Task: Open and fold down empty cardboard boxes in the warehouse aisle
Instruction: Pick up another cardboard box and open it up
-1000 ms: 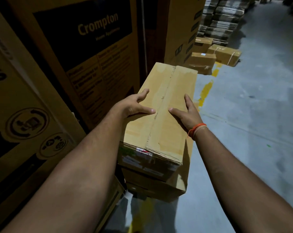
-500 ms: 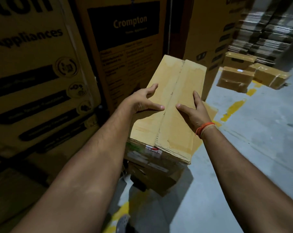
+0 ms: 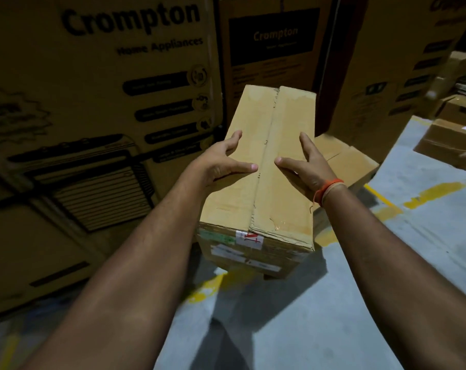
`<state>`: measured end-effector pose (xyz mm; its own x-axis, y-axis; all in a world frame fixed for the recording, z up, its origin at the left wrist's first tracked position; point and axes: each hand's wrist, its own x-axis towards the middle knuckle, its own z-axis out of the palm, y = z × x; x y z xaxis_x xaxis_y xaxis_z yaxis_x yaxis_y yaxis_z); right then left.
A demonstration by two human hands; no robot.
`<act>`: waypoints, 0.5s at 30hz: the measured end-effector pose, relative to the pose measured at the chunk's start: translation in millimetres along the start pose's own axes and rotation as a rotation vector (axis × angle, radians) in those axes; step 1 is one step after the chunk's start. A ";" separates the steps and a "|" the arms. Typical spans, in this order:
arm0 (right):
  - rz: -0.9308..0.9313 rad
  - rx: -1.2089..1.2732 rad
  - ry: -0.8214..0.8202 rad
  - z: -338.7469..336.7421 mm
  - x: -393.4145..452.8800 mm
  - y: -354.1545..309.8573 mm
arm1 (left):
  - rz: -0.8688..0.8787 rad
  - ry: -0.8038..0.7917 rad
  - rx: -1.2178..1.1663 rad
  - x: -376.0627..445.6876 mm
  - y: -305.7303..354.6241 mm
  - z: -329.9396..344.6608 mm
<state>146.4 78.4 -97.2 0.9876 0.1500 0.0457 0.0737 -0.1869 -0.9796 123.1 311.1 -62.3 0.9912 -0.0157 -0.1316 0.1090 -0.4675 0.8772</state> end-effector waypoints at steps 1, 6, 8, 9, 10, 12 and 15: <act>-0.017 -0.028 -0.015 9.9 -10.9 -2.1 | -0.005 0.007 -0.013 -15.5 -7.5 -6.2; -0.042 -0.042 -0.094 64.8 -69.3 -5.5 | -0.036 0.046 -0.110 -98.0 -48.2 -34.8; -0.046 -0.061 -0.124 85.6 -92.8 -3.7 | -0.048 0.069 -0.145 -129.3 -68.2 -41.6; -0.053 -0.079 -0.139 98.9 -107.0 -3.1 | -0.060 0.086 -0.172 -147.4 -80.9 -46.0; -0.059 -0.093 -0.151 111.5 -120.2 -2.6 | -0.066 0.104 -0.189 -164.8 -92.9 -49.9; -0.055 -0.121 -0.182 133.8 -143.4 -1.5 | -0.078 0.137 -0.198 -197.3 -116.0 -56.8; -0.052 -0.162 -0.224 162.6 -175.4 1.9 | -0.088 0.159 -0.190 -236.6 -145.1 -65.9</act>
<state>-49.2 209.6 -138.9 0.9279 0.3714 0.0331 0.1626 -0.3231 -0.9323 -122.3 440.9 -128.0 0.9749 0.1642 -0.1505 0.1931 -0.2861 0.9385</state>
